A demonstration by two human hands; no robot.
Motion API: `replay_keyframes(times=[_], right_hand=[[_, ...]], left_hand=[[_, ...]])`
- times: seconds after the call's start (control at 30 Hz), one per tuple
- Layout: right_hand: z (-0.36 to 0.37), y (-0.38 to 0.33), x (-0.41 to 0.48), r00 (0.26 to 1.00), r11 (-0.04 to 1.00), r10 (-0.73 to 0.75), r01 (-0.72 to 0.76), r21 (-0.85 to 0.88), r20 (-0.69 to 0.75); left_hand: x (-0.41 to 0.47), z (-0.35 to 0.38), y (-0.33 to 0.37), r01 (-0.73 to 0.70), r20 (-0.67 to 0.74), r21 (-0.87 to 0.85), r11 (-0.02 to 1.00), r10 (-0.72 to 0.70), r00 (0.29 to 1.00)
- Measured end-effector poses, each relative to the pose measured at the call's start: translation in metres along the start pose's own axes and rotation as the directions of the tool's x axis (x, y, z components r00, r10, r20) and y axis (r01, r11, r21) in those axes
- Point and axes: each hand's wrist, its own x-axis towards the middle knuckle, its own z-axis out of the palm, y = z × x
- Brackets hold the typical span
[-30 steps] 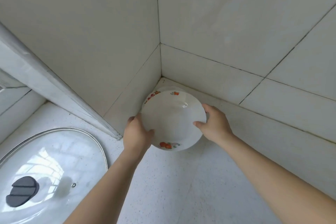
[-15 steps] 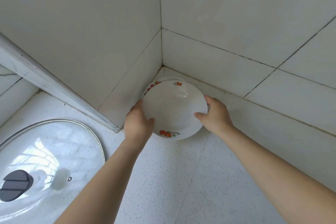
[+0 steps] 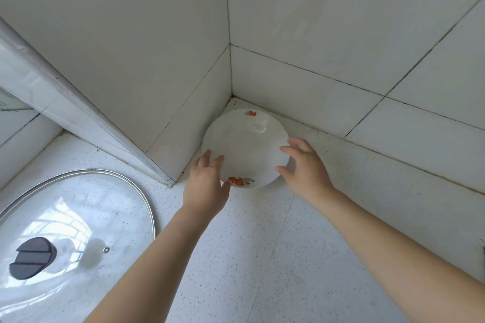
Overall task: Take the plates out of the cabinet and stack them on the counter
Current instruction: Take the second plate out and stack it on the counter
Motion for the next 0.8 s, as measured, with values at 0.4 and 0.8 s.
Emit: replay_keyframes(times=[0.4, 0.8], right_hand=[[0.021, -0.008, -0.013, 0.940, 0.965, -0.215, 0.246, -0.091, 0.265], [0.025, -0.008, -0.007, 0.948, 0.953, -0.206, 0.251, -0.171, 0.243]], left_hand=[[0.000, 0.017, 0.003, -0.324, 0.095, 0.035, 0.946, 0.319, 0.943], [0.012, 0.022, 0.001, -0.324, 0.050, 0.024, 0.946, 0.323, 0.945]])
